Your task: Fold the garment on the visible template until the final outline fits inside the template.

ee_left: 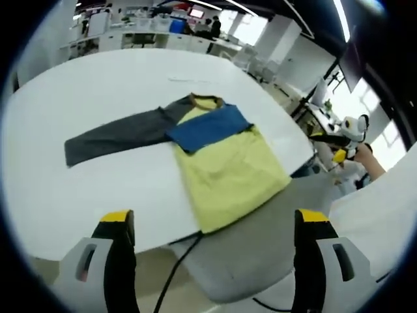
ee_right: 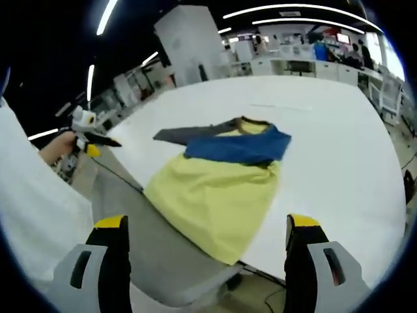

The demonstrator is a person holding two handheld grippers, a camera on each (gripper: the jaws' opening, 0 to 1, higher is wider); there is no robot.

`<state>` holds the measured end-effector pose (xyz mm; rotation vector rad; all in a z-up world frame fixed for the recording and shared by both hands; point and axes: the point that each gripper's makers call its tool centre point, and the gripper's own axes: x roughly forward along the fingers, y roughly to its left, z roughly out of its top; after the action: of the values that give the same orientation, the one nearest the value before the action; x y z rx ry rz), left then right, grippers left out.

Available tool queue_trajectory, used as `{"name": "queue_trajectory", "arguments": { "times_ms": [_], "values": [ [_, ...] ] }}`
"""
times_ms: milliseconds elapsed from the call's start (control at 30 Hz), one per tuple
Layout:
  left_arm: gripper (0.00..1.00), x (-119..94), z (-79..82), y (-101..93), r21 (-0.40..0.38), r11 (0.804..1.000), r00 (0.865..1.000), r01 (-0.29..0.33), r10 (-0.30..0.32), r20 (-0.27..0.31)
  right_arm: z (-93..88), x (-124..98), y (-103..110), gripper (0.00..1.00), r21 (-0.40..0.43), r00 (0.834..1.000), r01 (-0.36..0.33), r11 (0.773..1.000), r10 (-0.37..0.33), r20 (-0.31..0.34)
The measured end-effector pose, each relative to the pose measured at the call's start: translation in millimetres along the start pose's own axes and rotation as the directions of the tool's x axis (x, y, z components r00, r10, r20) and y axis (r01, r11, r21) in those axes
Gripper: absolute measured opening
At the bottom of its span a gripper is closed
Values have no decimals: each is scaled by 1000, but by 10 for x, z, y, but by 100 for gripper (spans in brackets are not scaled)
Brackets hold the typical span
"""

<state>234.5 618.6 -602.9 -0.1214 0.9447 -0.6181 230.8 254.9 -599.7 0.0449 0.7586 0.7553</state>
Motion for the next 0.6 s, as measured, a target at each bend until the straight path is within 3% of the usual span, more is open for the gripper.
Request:
{"name": "queue_trajectory", "arguments": {
  "times_ms": [600],
  "values": [
    [95, -64, 252, 411, -76, 995, 994, -64, 70, 79, 8, 104, -60, 99, 5, 1000, 5, 1000, -5, -10]
  ]
}}
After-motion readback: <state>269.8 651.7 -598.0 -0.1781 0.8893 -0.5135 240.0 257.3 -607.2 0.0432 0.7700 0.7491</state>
